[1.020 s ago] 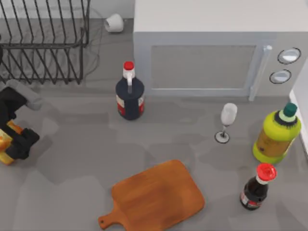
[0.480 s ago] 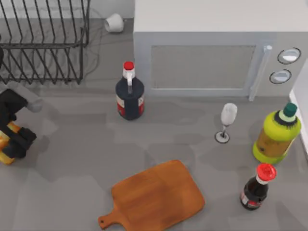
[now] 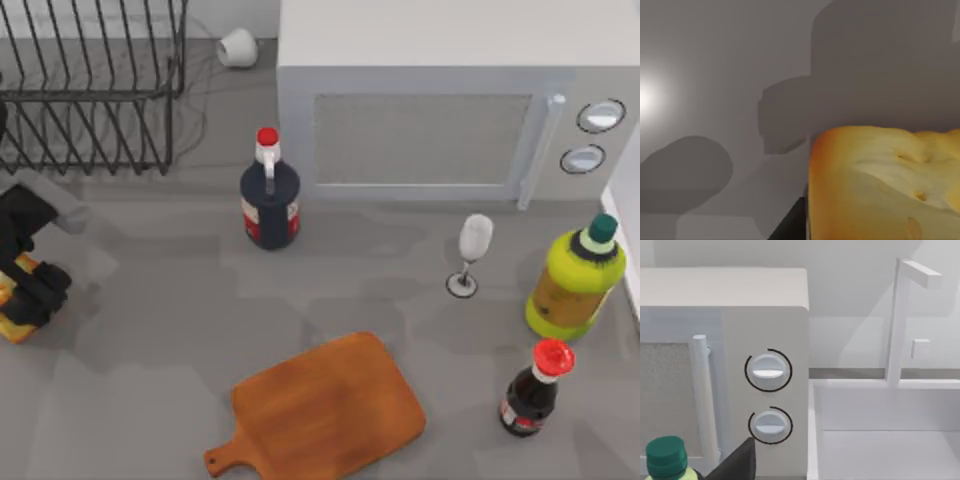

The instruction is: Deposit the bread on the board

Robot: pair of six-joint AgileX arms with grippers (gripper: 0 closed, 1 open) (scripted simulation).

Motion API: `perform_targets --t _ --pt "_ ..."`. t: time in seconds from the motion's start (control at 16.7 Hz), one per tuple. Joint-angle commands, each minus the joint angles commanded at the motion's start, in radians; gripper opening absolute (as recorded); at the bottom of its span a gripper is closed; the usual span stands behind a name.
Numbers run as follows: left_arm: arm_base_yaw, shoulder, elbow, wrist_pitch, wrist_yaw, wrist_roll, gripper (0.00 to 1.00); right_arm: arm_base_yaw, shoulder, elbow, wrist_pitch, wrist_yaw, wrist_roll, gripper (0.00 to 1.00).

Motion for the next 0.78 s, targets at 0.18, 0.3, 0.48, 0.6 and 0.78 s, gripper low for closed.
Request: perform_targets --t 0.18,0.3,0.48,0.6,0.78 --pt "0.000 0.000 0.000 0.000 0.000 0.000 0.00 0.000 0.000 0.000 0.000 0.000 0.000 1.00" --pt "0.000 0.000 0.000 0.000 0.000 0.000 0.00 0.000 0.000 0.000 0.000 0.000 0.000 1.00" --pt "0.000 0.000 0.000 0.000 0.000 0.000 0.00 0.000 0.000 0.000 0.000 0.000 0.000 1.00" --pt "-0.002 -0.003 0.003 -0.003 0.001 0.000 0.00 0.000 0.000 0.000 0.000 0.000 0.000 1.00" --pt "0.001 -0.024 0.058 -0.074 0.001 -0.002 0.00 0.000 0.000 0.000 0.000 0.000 0.000 1.00"
